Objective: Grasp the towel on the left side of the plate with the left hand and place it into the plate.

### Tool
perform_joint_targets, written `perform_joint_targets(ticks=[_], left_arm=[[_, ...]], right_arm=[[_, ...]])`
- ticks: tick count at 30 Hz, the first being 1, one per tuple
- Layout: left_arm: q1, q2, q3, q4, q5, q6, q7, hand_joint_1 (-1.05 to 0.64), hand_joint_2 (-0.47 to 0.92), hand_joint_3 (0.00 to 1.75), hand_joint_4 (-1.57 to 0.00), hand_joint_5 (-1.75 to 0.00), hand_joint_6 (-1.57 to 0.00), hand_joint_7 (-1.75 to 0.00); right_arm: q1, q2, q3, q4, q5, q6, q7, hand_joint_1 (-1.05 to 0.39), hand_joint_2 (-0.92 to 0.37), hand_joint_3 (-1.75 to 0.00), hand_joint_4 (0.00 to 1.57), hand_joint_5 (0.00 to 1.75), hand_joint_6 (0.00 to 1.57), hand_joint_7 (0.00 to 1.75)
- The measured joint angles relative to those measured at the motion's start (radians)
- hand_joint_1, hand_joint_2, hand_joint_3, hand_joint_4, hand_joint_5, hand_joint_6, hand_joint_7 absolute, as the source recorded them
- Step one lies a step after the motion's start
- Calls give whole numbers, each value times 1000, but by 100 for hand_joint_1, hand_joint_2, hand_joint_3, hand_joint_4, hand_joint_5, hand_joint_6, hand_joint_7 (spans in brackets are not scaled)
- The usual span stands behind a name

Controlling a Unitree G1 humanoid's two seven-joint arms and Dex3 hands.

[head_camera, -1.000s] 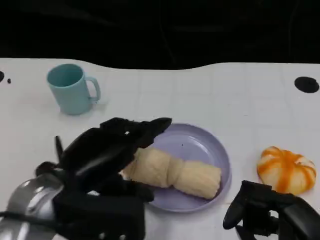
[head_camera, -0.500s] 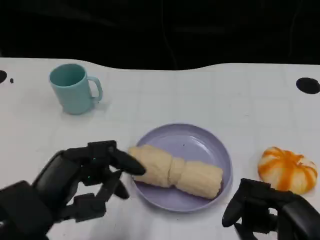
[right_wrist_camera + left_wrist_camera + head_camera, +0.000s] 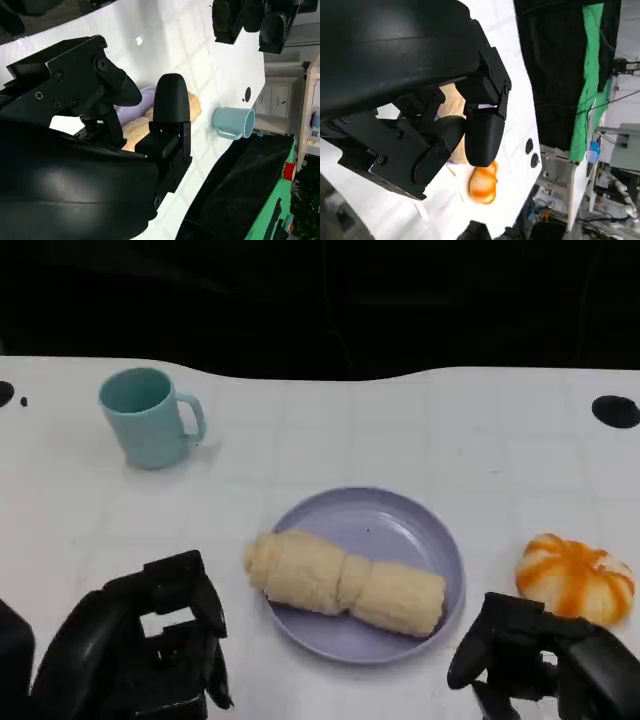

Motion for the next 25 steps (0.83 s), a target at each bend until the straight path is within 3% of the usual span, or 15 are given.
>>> perform_joint_targets(ticks=[12,25], left_arm=[[-49,6,56,47,-123,147,21,-11,45,146,-88,-175,-71,-175],[-49,11,60,56,-157,166,26,-14,50,140,-87,-175,-70,-175]], right_arm=[[19,9,-3,37,-1,-92,-14,-2,-58,-111,71,175,63,145],[35,9,1,38,-6,-95,-16,-2,-58,-113,71,175,62,147]])
